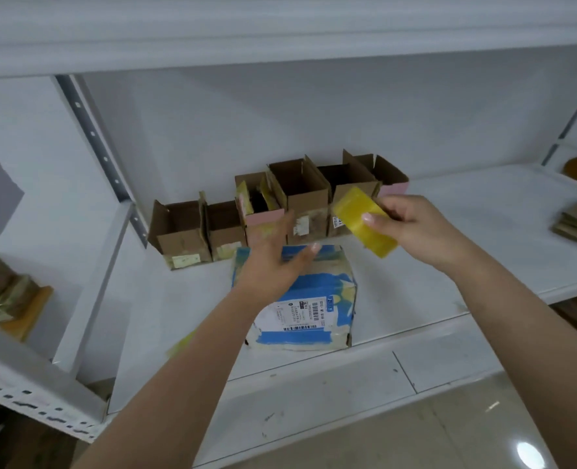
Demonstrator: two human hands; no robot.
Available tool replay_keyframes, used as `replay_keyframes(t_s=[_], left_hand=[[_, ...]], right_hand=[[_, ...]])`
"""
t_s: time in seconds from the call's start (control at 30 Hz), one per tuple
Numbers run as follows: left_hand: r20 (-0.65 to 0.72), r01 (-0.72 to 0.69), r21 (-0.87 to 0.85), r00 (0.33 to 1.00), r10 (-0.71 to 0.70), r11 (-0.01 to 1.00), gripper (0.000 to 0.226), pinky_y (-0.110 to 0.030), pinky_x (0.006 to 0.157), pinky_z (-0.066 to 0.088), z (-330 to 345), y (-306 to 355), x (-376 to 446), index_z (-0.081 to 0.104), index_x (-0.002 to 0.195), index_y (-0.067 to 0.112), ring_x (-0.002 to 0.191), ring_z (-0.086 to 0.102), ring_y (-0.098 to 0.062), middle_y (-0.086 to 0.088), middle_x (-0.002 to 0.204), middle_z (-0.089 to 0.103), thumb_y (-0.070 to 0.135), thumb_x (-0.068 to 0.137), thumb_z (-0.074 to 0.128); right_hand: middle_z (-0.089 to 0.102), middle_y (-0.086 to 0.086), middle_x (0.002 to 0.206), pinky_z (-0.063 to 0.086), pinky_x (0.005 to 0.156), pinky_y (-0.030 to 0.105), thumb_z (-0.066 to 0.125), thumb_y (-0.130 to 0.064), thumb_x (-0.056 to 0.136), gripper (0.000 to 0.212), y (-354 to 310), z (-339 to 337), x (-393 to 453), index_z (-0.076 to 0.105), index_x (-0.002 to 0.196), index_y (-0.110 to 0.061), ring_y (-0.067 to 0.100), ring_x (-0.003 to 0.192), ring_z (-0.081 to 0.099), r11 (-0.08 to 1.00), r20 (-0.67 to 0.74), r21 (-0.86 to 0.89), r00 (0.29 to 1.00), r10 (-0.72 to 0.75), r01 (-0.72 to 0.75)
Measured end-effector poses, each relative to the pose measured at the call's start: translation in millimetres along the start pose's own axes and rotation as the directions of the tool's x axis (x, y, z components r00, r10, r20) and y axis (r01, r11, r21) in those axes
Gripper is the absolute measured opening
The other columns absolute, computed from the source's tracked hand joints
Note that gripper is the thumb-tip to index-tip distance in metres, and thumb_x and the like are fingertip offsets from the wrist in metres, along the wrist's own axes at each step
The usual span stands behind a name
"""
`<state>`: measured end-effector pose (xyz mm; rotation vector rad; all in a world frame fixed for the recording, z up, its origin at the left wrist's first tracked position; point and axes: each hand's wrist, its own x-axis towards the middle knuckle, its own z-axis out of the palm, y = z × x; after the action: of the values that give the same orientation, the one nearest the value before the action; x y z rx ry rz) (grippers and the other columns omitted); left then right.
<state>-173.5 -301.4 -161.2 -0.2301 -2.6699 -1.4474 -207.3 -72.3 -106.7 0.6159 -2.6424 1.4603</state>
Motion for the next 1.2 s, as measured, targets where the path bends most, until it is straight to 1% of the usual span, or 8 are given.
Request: replay_keyframes(t_s=[0.1,0.3,0.4,0.47,0.7,0.93,1.03,1.2], left_hand=[[-0.052,-0.061,-0.293,0.997,0.048,0.954,0.092,-0.031,0.113,0.031,-6.6,3.4,-5.0,0.024,0.153,0.027,0.142,0.031,-0.008,0.013,0.153,0.033,0.062,0.079,0.067],[-0.148,-0.122,-0.406,0.987,0.066,0.906,0.08,-0.037,0.11,0.04,-8.4,-4.3,-13.4,0.037,0.148,0.029,0.13,0.047,-0.006,0.009,0.139,0.053,0.061,0.078,0.057],[-0.17,-0.107,-0.485,0.985,0.027,0.868,0.069,-0.028,0.11,0.04,-9.1,-7.7,-11.8,0.043,0.145,0.032,0.128,0.049,-0.002,0.011,0.134,0.058,0.064,0.084,0.05],[-0.189,-0.083,-0.542,0.982,-0.026,0.836,0.063,-0.036,0.115,0.034,-10.7,-9.1,-9.7,0.046,0.143,0.03,0.131,0.046,-0.006,0.007,0.138,0.056,0.063,0.09,0.044],[-0.219,-0.065,-0.688,0.968,-0.121,0.723,0.031,-0.035,0.105,0.043,-15.9,-14.8,-4.1,0.059,0.122,0.033,0.124,0.055,-0.014,0.006,0.127,0.064,0.032,0.104,0.035],[-0.263,-0.063,-0.695,0.949,-0.172,0.716,0.046,-0.032,0.09,0.053,-14.3,-13.1,0.6,0.075,0.091,0.047,0.104,0.066,-0.011,0.014,0.102,0.073,0.033,0.105,0.033],[-0.325,-0.101,-0.64,0.934,-0.149,0.762,0.041,-0.024,0.078,0.055,-12.3,-13.0,0.9,0.072,0.093,0.038,0.093,0.069,-0.007,0.012,0.095,0.075,0.032,0.105,0.033],[-0.409,-0.103,-0.587,0.894,-0.184,0.803,0.04,-0.028,0.085,0.055,-3.5,-14.7,3.2,0.068,0.105,0.02,0.097,0.07,-0.009,-0.001,0.101,0.075,0.041,0.102,0.033]], right_hand=[[0.066,-0.008,0.073,0.048,0.064,0.021,0.062,-0.028,0.093,0.014,-36.4,26.6,6.0,0.066,0.084,-0.018,0.005,0.068,0.06,0.997,0.142,0.024,0.987,-0.081,0.079],[0.063,-0.02,0.06,0.045,0.054,0.014,0.059,-0.04,0.092,0.019,-55.7,52.8,23.1,0.064,0.079,-0.026,-0.002,0.057,0.061,0.996,0.269,-0.035,0.96,-0.073,0.086],[0.063,-0.024,0.065,0.051,0.062,0.028,0.058,-0.05,0.089,0.015,-55.3,59.3,30.7,0.064,0.079,-0.04,0.001,0.065,0.063,0.992,0.316,-0.05,0.944,-0.098,0.12],[0.062,-0.026,0.067,0.053,0.066,0.034,0.055,-0.062,0.08,0.018,-55.4,63.1,33.2,0.062,0.077,-0.046,-0.001,0.068,0.062,0.991,0.331,-0.05,0.938,-0.1,0.123],[0.062,-0.012,0.065,0.046,0.061,0.024,0.067,-0.061,0.064,0.038,-46.3,55.3,37.5,0.067,0.077,-0.026,0.003,0.065,0.059,0.989,0.463,-0.05,0.88,-0.102,0.141],[0.059,-0.013,0.061,0.043,0.056,0.02,0.07,-0.056,0.065,0.036,-49.6,55.3,35.8,0.066,0.077,-0.022,0.002,0.059,0.055,0.982,0.499,-0.09,0.861,-0.101,0.167],[0.062,-0.002,0.066,0.043,0.058,0.027,0.075,-0.047,0.075,0.032,-58.6,51.6,39.8,0.069,0.079,-0.016,0.014,0.063,0.058,0.952,0.451,-0.198,0.884,-0.123,0.233],[0.065,0.004,0.064,0.044,0.053,0.03,0.07,-0.06,0.07,0.049,-68.5,43.1,43.2,0.069,0.068,-0.011,0.014,0.058,0.06,0.898,0.344,-0.383,0.936,-0.08,0.217]])
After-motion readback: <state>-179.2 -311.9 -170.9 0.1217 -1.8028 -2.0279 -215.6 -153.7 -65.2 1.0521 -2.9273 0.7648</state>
